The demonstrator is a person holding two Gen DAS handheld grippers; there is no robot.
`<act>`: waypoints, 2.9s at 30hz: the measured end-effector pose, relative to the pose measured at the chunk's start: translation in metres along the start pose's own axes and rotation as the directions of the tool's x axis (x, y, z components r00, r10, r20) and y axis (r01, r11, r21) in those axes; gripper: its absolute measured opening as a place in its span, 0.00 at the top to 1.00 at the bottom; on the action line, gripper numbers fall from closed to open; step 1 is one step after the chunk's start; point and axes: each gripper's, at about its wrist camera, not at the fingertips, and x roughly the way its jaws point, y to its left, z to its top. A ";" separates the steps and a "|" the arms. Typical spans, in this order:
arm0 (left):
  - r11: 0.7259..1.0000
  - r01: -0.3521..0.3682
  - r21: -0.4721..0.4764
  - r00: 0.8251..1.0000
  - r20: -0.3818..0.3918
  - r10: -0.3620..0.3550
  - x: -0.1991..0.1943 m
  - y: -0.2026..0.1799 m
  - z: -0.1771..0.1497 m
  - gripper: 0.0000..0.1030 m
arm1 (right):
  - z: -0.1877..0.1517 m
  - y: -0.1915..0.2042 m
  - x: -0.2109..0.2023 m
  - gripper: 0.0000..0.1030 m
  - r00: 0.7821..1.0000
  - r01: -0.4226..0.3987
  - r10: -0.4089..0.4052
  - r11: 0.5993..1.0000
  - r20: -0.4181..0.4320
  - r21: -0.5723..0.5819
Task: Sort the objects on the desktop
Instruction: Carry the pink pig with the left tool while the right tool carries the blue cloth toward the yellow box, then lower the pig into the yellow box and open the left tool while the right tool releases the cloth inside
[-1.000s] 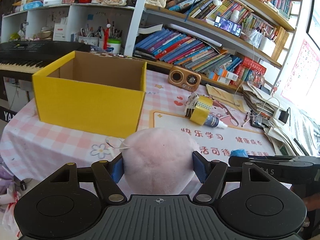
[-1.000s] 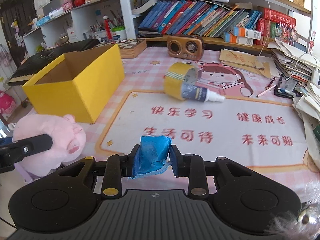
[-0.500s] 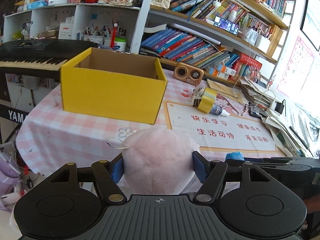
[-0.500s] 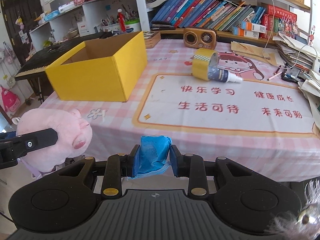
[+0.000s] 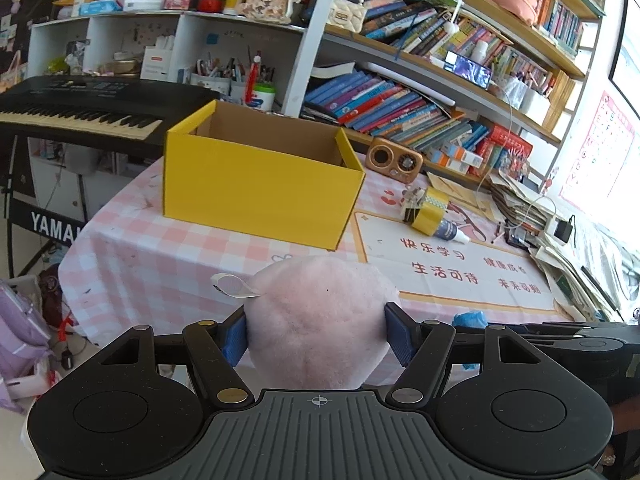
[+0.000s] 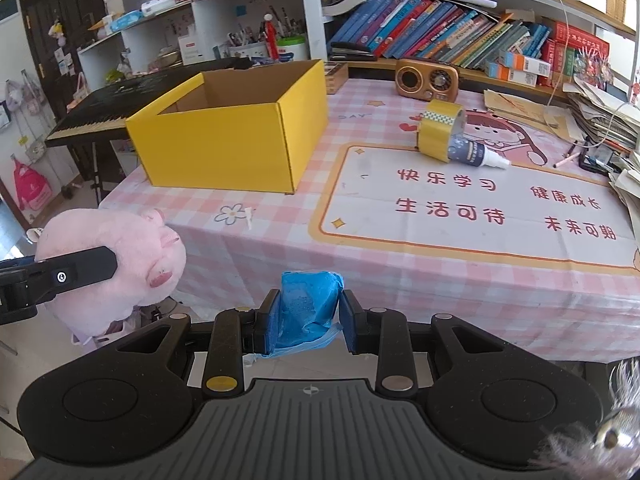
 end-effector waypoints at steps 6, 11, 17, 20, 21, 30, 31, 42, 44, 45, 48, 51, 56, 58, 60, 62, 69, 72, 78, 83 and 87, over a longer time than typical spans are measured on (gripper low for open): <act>1.000 -0.013 -0.010 1.000 0.008 0.013 -0.007 0.008 -0.002 0.34 | 0.001 0.011 0.001 0.72 1.000 -0.018 0.018 1.000 -0.001 -0.022; 0.999 -0.033 -0.020 0.999 0.019 0.033 -0.012 0.014 -0.002 0.34 | 0.004 0.020 0.003 0.72 0.999 -0.042 0.042 0.998 0.000 -0.044; 0.998 -0.054 -0.026 0.998 0.025 0.055 -0.015 0.018 -0.002 0.34 | 0.006 0.027 0.007 0.72 0.998 -0.061 0.062 0.997 -0.001 -0.053; 0.998 -0.057 -0.025 0.998 0.023 0.057 -0.015 0.019 -0.001 0.34 | 0.007 0.029 0.008 0.72 0.998 -0.068 0.068 0.996 -0.004 -0.057; 0.998 -0.057 -0.024 0.998 0.022 0.057 -0.015 0.019 -0.001 0.34 | 0.007 0.030 0.009 0.72 0.998 -0.070 0.070 0.996 -0.005 -0.059; 0.998 -0.055 -0.021 0.998 0.020 0.055 -0.014 0.019 -0.002 0.34 | 0.007 0.032 0.008 0.72 0.997 -0.072 0.072 0.996 -0.007 -0.057; 0.998 -0.055 -0.021 0.998 0.020 0.055 -0.014 0.019 -0.001 0.34 | 0.007 0.033 0.008 0.72 0.997 -0.073 0.073 0.996 -0.008 -0.059; 0.999 -0.037 -0.023 0.999 0.017 0.037 -0.007 0.018 0.001 0.33 | 0.009 0.032 0.010 0.72 0.997 -0.074 0.073 0.994 -0.013 -0.079; 0.999 -0.038 -0.030 0.999 0.018 0.038 -0.005 0.019 0.002 0.34 | 0.010 0.032 0.011 0.72 0.997 -0.074 0.073 0.994 -0.012 -0.082; 0.999 -0.039 -0.034 0.999 0.019 0.039 -0.005 0.019 0.002 0.34 | 0.012 0.032 0.011 0.72 0.997 -0.074 0.074 0.994 -0.013 -0.085; 0.998 -0.041 -0.040 0.999 0.022 0.042 -0.001 0.021 0.005 0.34 | 0.016 0.031 0.015 0.72 0.997 -0.076 0.075 0.993 -0.015 -0.091; 0.998 -0.045 -0.043 0.999 0.027 0.046 0.002 0.023 0.009 0.34 | 0.022 0.032 0.021 0.72 0.997 -0.082 0.081 0.992 -0.015 -0.100; 0.997 -0.057 -0.045 0.998 0.037 0.058 0.011 0.027 0.019 0.34 | 0.037 0.033 0.033 0.72 0.995 -0.097 0.097 0.989 -0.005 -0.114; 0.997 -0.063 -0.049 0.997 0.045 0.065 0.014 0.029 0.027 0.34 | 0.046 0.033 0.038 0.72 0.994 -0.106 0.107 0.988 0.001 -0.115; 0.996 -0.066 -0.054 0.996 0.060 0.069 0.017 0.032 0.036 0.34 | 0.058 0.033 0.043 0.72 0.993 -0.118 0.120 0.986 0.010 -0.116; 0.996 -0.070 -0.058 0.994 0.080 0.074 0.020 0.034 0.047 0.34 | 0.070 0.033 0.048 0.72 0.991 -0.129 0.132 0.985 0.024 -0.118; 0.996 -0.084 -0.042 0.985 0.147 0.089 0.040 0.036 0.091 0.33 | 0.121 0.035 0.066 0.72 0.980 -0.171 0.183 0.976 0.077 -0.134; 0.995 -0.095 -0.030 0.981 0.166 0.099 0.052 0.035 0.106 0.33 | 0.143 0.034 0.076 0.72 0.975 -0.181 0.198 0.971 0.099 -0.158; 0.991 -0.135 -0.017 0.971 0.197 0.135 0.078 0.034 0.138 0.33 | 0.178 0.029 0.099 0.72 0.970 -0.188 0.214 0.961 0.116 -0.204; 0.985 -0.172 0.000 0.966 0.195 0.169 0.107 0.033 0.159 0.33 | 0.204 0.028 0.123 0.72 0.967 -0.193 0.228 0.947 0.114 -0.257; 0.980 -0.194 0.033 0.969 0.164 0.186 0.135 0.033 0.168 0.33 | 0.220 0.030 0.151 0.72 0.972 -0.180 0.218 0.929 0.085 -0.323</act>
